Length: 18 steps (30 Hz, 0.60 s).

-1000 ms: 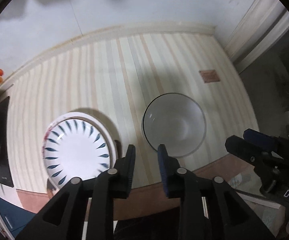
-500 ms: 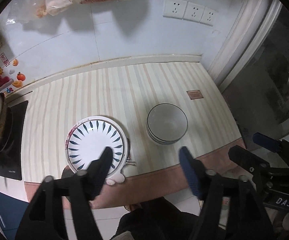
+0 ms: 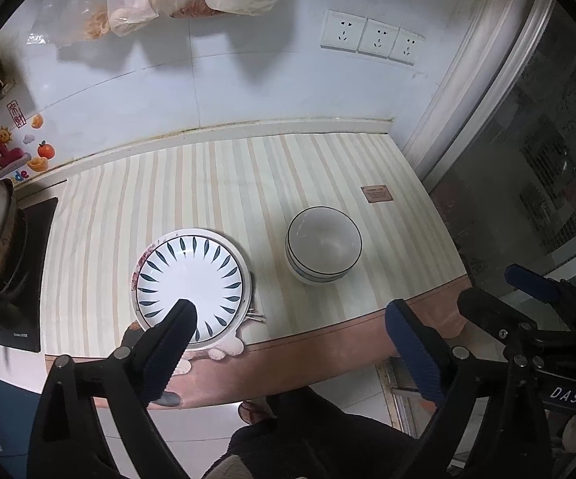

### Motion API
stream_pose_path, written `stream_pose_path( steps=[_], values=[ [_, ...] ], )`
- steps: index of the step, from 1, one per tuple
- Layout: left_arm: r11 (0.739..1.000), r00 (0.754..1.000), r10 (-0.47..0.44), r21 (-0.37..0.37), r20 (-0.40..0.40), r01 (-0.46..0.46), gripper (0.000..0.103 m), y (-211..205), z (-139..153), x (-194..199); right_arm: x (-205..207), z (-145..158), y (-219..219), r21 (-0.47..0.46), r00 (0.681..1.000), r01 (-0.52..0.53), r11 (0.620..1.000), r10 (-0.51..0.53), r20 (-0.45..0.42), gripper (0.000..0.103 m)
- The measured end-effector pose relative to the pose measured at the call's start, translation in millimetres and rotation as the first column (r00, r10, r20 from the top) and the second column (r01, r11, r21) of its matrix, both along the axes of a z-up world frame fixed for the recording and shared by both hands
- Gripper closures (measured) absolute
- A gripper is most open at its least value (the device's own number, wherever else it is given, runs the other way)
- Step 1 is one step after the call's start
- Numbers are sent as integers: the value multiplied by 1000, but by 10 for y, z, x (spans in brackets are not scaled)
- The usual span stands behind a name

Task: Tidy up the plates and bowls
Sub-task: 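Grasp the bowl stack rim with both grippers and lift it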

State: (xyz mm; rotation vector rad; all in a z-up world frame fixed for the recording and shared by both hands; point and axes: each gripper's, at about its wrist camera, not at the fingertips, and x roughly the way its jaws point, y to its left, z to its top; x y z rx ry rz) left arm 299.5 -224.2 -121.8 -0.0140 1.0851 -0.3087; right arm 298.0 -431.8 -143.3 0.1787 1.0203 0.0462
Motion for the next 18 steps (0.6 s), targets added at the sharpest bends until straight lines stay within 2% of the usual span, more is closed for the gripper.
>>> stream_pose_path(
  steps=[6, 11, 15, 18],
  values=[
    [1000, 1000, 8, 3, -25, -8, 6, -28, -116, 179, 151, -97, -42, 11, 1000, 8, 1000, -8, -15, 5],
    [999, 995, 18, -38, -100, -22, 6, -47, -431, 587, 417, -350, -156, 62, 998, 18, 998, -15, -57, 4],
    [996, 979, 31, -76, -199, -47, 6, -82, -836, 1024, 773, -801, -332, 241, 993, 25, 970, 4, -120, 4],
    [995, 958, 37, -83, -284, -63, 6, -138, -1186, 1331, 1044, -1227, -471, 322, 983, 70, 944, -10, -183, 4]
  ],
)
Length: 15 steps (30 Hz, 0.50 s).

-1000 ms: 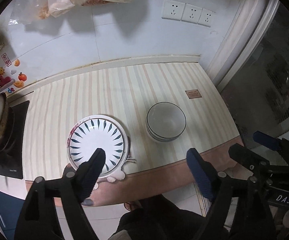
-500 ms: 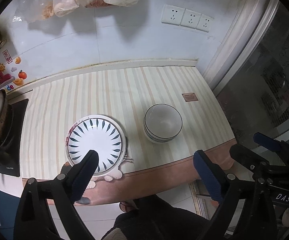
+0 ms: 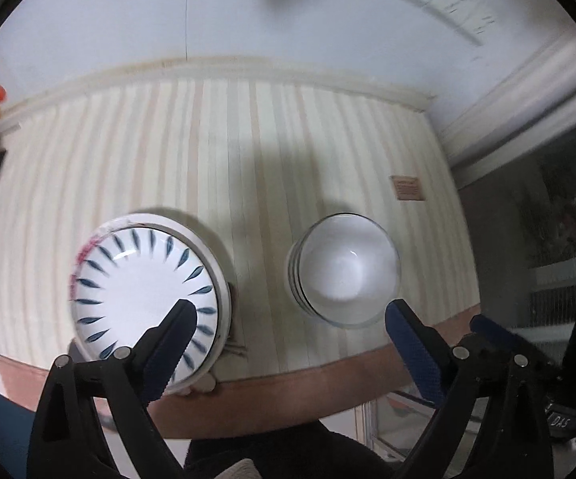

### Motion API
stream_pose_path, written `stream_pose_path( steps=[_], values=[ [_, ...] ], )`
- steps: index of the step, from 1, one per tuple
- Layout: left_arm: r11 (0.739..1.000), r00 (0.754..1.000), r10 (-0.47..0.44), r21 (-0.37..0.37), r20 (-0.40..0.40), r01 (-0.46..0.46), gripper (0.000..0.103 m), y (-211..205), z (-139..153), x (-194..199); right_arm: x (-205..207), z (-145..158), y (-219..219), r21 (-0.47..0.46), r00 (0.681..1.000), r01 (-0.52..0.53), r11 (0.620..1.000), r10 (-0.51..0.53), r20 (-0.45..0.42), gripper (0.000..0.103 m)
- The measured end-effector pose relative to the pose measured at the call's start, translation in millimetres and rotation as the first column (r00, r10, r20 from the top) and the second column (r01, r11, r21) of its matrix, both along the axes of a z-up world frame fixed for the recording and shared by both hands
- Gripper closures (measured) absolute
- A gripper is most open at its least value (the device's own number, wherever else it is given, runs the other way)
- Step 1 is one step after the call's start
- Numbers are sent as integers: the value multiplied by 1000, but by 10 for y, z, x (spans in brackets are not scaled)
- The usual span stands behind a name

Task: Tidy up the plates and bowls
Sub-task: 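Grasp the bowl stack rim with both grippers and lift it, then carry the bowl stack with both grippers over the plate stack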

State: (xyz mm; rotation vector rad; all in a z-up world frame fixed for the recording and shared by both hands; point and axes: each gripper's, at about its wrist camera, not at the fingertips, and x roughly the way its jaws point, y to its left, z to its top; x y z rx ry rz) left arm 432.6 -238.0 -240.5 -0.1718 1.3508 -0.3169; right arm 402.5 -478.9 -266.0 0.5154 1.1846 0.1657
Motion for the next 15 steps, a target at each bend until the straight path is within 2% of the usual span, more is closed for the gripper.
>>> stream_pose_path(
  steps=[5, 9, 12, 15],
  values=[
    [1000, 990, 13, -10, -139, -15, 6, -109, -588, 387, 361, -700, -170, 85, 995, 24, 996, -15, -102, 4],
    [998, 967, 3, -67, -256, -20, 6, -231, -1006, 569, 587, -1281, -251, 215, 980, 41, 976, 3, -199, 4],
    [995, 952, -17, -99, -304, -14, 10, -341, -1222, 637, 690, -1647, -234, 310, 967, 41, 950, 40, -250, 4],
    [991, 947, -43, -132, -318, 1, 17, -442, -1341, 662, 790, -1867, -179, 361, 961, 12, 933, 89, -262, 4]
  ],
)
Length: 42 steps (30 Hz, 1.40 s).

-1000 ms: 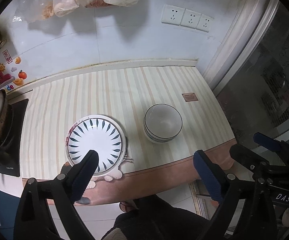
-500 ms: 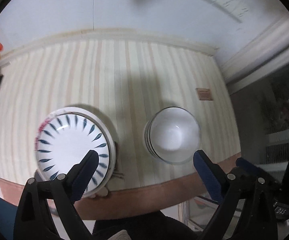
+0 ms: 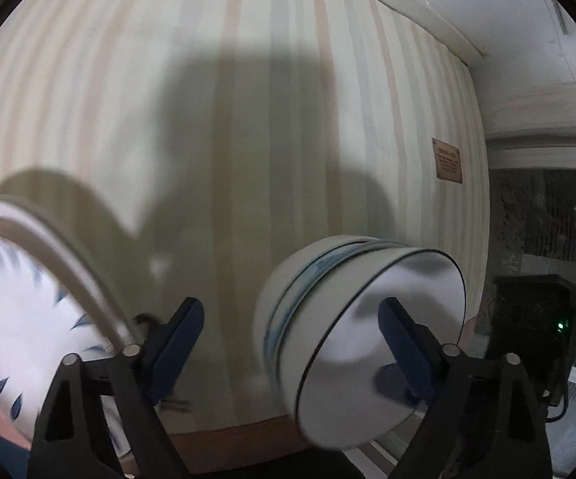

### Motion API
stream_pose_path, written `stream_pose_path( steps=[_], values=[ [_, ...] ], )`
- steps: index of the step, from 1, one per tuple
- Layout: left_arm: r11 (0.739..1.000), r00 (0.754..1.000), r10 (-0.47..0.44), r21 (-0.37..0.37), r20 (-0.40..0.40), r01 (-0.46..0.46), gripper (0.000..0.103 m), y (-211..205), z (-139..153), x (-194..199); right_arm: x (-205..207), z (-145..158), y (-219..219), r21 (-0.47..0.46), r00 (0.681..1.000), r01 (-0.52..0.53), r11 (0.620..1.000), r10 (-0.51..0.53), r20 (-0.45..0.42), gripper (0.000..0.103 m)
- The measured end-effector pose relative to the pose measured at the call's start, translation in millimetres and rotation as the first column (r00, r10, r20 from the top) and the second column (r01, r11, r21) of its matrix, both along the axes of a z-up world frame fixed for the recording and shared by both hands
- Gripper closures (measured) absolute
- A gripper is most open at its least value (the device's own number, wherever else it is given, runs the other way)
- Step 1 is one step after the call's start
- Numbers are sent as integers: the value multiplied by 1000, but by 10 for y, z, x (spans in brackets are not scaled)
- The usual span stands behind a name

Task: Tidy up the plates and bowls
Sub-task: 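Carry the bowl stack with both grippers over the plate stack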

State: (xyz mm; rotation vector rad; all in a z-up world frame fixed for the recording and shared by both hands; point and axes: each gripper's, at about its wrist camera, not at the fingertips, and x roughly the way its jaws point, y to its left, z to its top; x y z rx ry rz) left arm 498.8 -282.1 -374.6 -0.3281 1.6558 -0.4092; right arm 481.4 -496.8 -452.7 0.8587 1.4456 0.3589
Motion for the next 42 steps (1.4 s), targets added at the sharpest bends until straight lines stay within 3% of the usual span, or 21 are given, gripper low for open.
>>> stream_pose_path(
  steps=[3, 5, 8, 9, 10, 14, 23, 32, 42],
  values=[
    [999, 999, -8, -43, -35, 7, 29, -56, -113, 19, 70, -154, 58, 21, 999, -35, 999, 35, -13, 4],
    [999, 998, -21, -45, -51, 19, 44, -92, -166, 26, 105, -180, 59, 38, 1000, -31, 999, 31, -3, 6],
    [998, 999, -30, -50, -27, 29, 44, -115, -152, 25, 183, -200, 88, 22, 998, -59, 998, 59, 15, 16],
    [998, 999, -32, -48, -14, 32, 44, -116, -136, 21, 204, -218, 111, 34, 998, -63, 997, 62, 19, 27],
    [998, 999, -35, -44, 12, 36, 44, -123, -109, 5, 223, -262, 151, 31, 997, -72, 997, 71, 7, 32],
    [999, 996, -49, -21, 69, 50, 47, -125, -38, -28, 275, -236, 214, -23, 996, -84, 996, 85, 17, 39],
    [1000, 996, -18, -13, 86, 19, 48, 54, 48, -52, 350, -231, 316, -46, 993, -104, 994, 106, 48, 40],
    [1000, 988, -24, -2, 150, 24, 49, 414, 456, -27, 418, 115, 519, -39, 988, -131, 991, 134, 83, 41],
    [1000, 983, -2, 14, 182, 0, 48, 1118, 774, -52, 454, 486, 1177, -24, 981, -143, 989, 145, 131, 41]
  ],
)
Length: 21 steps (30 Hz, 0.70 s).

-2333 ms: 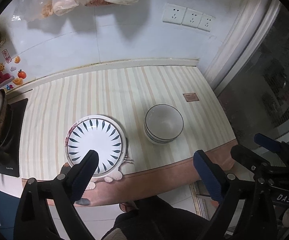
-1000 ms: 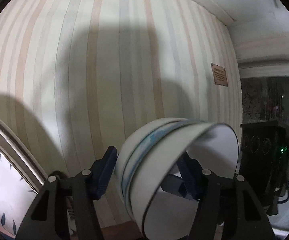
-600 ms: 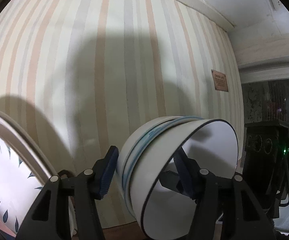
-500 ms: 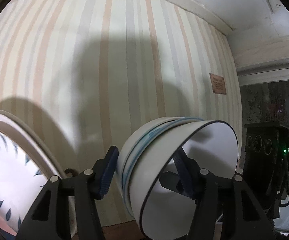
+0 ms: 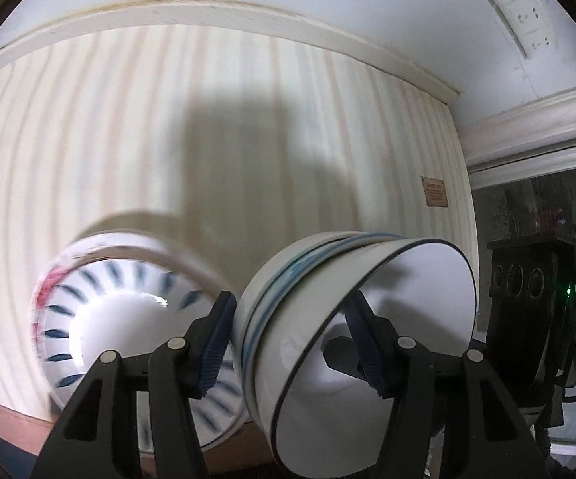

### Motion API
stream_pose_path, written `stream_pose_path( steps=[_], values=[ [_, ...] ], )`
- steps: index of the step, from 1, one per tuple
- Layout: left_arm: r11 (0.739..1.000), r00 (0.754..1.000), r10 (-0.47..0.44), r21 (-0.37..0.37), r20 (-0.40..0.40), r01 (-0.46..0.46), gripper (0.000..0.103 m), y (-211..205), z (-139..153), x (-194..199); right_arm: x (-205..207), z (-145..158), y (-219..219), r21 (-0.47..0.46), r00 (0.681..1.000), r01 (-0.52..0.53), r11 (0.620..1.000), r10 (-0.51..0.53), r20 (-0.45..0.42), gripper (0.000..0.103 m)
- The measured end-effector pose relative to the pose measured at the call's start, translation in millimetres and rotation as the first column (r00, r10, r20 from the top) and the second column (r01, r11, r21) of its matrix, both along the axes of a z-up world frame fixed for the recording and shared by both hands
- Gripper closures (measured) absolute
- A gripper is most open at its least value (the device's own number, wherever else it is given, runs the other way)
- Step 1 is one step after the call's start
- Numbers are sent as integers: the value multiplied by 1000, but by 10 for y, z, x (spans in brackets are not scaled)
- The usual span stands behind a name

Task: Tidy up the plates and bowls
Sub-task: 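Carry the bowl stack with both grippers over the plate stack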

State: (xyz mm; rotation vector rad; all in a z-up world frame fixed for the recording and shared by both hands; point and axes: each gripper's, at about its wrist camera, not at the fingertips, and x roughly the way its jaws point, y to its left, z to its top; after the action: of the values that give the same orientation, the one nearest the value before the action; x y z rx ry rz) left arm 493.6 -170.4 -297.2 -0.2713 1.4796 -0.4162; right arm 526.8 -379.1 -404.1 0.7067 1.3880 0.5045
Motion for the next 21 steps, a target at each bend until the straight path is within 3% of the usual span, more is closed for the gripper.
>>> stream_pose_path(
  steps=[11, 21],
  values=[
    [994, 994, 109, 24, -23, -109, 49, 909, -96, -145, -45, -41, 973, 15, 993, -118, 993, 119, -19, 41],
    [986, 985, 165, 32, -50, -164, 49, 1234, -329, -180, -54, -303, 1415, 8, 982, -183, 983, 183, -56, 41]
  ],
)
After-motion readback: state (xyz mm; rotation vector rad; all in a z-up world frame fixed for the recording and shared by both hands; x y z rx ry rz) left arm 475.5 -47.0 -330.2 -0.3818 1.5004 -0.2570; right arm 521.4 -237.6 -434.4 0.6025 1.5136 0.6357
